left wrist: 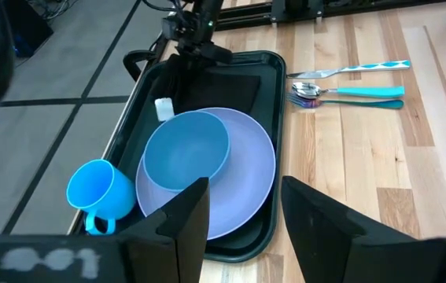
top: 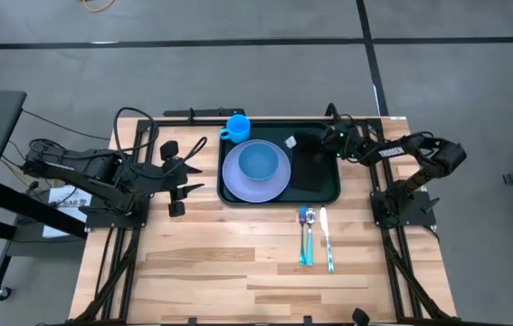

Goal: Set up tray
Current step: Put the black napkin on the black tray

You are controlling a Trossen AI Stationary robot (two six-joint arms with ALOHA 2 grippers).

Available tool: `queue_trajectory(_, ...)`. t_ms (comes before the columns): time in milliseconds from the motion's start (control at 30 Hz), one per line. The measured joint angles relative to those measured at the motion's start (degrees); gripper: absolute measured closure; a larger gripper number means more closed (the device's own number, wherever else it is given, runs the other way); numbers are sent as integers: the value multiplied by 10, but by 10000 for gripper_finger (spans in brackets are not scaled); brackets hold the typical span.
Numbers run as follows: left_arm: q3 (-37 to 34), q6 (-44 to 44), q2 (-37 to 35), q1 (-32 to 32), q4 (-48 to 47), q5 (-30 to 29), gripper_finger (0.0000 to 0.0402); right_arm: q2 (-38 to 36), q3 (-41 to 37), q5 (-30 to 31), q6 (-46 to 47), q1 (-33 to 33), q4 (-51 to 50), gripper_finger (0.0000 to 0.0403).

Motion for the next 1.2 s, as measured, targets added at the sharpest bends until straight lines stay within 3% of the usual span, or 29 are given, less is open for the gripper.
queue_trajectory(367, 0, 0, 0, 0, 0, 0, 253, -7, 0, -1, -15, 15, -13, 309)
queue_trajectory(567, 0, -11, 0, 0, 0, 0, 253, -38, 5, 11, -14, 14, -39, 229)
queue_trajectory(800, 0, -11, 0, 0, 0, 1, 253, -87, 58, 102, -30, 14, -181, 139)
queue_trajectory(1000, 0, -11, 15, 0, -4, 2, 253, -129, 106, 190, -40, 14, -289, 127)
queue_trajectory(1200, 0, -3, 53, 0, -5, 2, 253, -179, 115, 154, -6, 38, -322, 127)
